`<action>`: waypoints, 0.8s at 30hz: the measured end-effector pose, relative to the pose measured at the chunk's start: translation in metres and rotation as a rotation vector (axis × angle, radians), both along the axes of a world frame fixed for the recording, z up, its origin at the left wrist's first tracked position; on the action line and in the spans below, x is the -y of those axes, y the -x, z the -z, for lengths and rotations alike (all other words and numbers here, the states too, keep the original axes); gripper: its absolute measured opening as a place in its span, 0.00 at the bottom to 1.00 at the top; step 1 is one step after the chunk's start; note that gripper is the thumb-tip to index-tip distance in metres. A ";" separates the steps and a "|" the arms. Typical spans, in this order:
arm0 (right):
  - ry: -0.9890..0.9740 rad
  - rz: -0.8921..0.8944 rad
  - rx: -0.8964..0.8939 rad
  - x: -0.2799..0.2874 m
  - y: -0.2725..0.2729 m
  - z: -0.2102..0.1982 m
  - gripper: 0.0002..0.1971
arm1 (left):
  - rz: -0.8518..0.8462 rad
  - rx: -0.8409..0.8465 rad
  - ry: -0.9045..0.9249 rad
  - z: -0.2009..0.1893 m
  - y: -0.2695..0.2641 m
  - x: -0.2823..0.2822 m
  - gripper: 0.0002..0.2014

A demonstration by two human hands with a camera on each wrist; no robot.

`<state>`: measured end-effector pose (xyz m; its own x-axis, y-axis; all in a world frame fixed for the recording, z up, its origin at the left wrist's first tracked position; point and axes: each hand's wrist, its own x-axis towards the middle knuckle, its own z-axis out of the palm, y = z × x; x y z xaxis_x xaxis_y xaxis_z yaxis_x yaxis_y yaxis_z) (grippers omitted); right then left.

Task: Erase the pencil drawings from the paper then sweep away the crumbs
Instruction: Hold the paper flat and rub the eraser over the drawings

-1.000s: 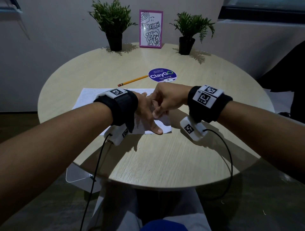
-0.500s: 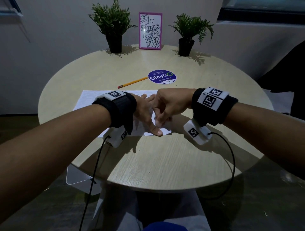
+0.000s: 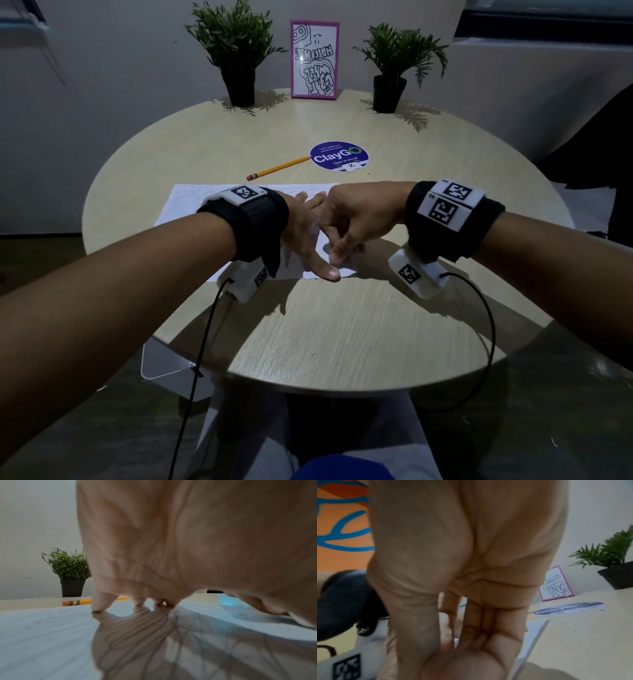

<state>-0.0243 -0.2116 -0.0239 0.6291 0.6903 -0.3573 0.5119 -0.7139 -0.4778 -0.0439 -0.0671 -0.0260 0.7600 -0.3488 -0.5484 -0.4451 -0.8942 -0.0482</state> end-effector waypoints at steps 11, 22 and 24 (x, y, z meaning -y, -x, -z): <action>0.020 0.004 -0.005 0.003 0.003 -0.004 0.08 | 0.019 0.010 -0.022 -0.001 0.002 0.002 0.56; 0.015 0.042 0.127 0.000 0.000 -0.003 0.05 | 0.046 -0.018 -0.067 -0.003 0.000 0.004 0.48; 0.011 0.048 0.199 -0.001 0.001 -0.001 0.05 | 0.054 -0.021 -0.076 -0.004 0.000 0.004 0.46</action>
